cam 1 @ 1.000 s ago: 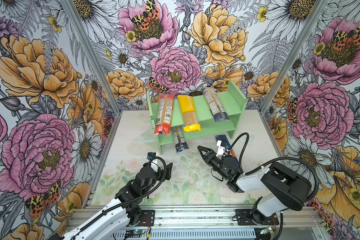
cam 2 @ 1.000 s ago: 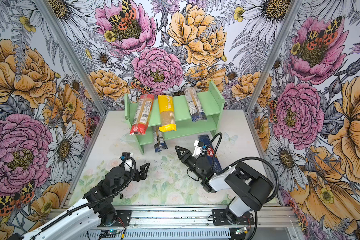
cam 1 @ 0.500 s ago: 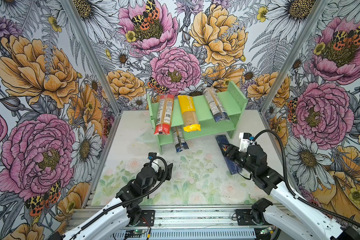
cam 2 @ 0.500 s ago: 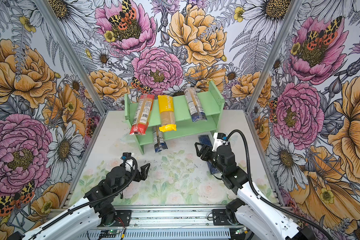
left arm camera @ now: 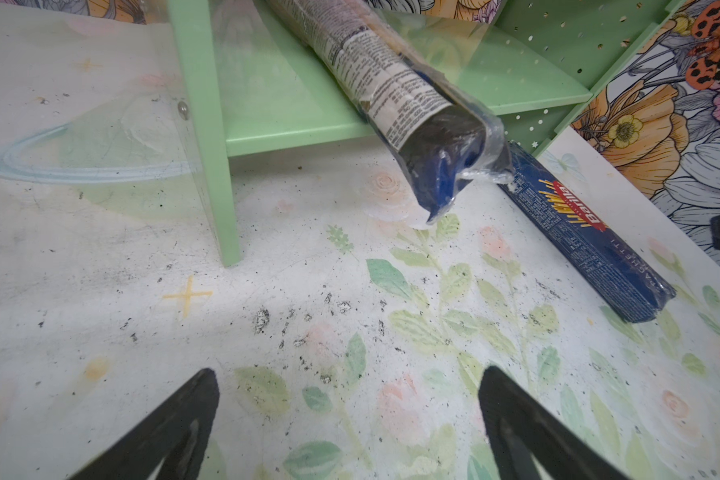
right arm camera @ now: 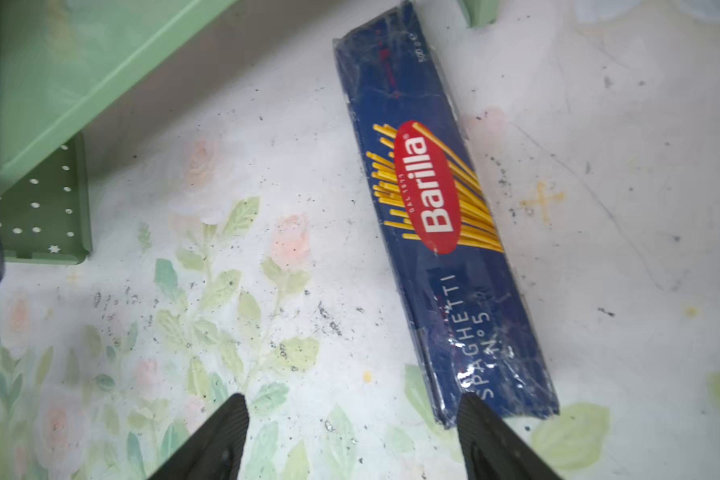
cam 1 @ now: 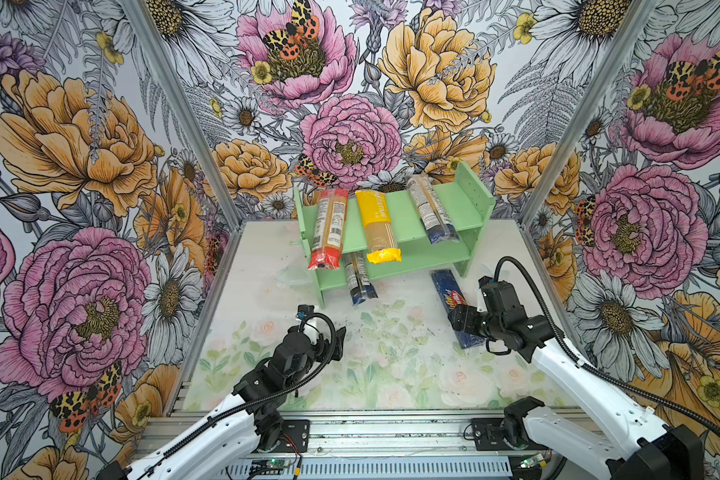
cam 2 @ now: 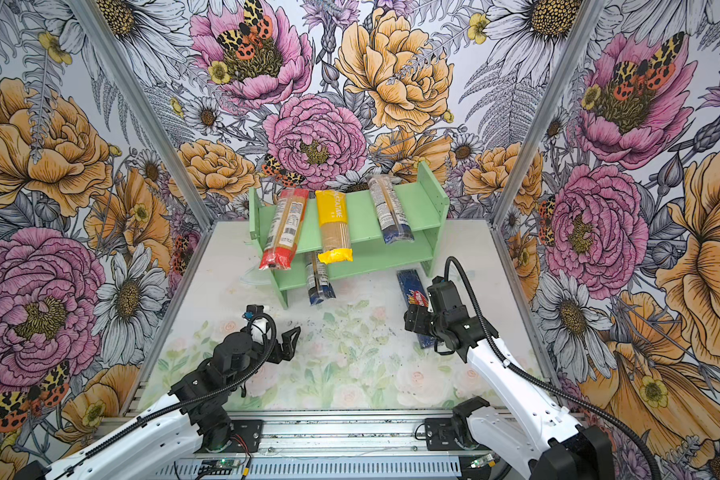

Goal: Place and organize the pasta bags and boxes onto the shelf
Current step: 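Move the right gripper over the blue Barilla box on the table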

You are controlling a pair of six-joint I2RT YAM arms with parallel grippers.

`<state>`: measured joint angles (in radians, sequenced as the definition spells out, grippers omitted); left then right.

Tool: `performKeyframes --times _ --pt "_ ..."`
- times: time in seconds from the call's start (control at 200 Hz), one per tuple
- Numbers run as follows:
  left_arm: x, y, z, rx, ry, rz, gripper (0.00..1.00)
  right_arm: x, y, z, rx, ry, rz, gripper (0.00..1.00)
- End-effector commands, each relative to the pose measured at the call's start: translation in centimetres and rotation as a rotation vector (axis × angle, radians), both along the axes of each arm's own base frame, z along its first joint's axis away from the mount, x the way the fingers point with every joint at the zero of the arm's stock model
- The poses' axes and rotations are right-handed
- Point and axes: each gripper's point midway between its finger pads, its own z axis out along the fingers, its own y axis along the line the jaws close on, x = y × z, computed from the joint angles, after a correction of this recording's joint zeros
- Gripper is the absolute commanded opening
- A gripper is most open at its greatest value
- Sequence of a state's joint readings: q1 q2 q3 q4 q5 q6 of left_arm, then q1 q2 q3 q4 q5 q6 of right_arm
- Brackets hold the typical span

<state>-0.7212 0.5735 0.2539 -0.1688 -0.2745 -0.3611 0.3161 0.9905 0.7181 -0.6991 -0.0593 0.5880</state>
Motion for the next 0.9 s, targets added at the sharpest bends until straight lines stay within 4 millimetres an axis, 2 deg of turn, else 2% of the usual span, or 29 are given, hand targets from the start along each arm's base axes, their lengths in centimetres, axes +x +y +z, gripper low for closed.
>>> performKeyframes --times 0.0,0.235,0.37,0.716,0.891 --pt "0.2 -0.1 0.3 -0.019 -0.004 0.002 0.99 -0.9 -2.3 -1.5 -0.082 0.071 -0.042 0.83" --pt "0.4 -0.1 0.2 -0.013 0.003 0.004 0.99 -0.9 -4.1 -3.6 -0.112 0.145 -0.094 0.93" --pt "0.4 -0.2 0.1 -0.01 0.006 0.005 0.99 -0.7 -4.6 -4.6 -0.13 0.191 -0.106 0.94" --pt "0.4 0.0 0.2 -0.012 0.005 0.013 0.99 0.1 -4.2 -6.4 -0.135 0.233 -0.075 0.97" --pt "0.5 -0.1 0.1 -0.01 0.005 0.013 0.99 -0.1 -3.5 -7.1 -0.105 0.23 -0.051 0.98"
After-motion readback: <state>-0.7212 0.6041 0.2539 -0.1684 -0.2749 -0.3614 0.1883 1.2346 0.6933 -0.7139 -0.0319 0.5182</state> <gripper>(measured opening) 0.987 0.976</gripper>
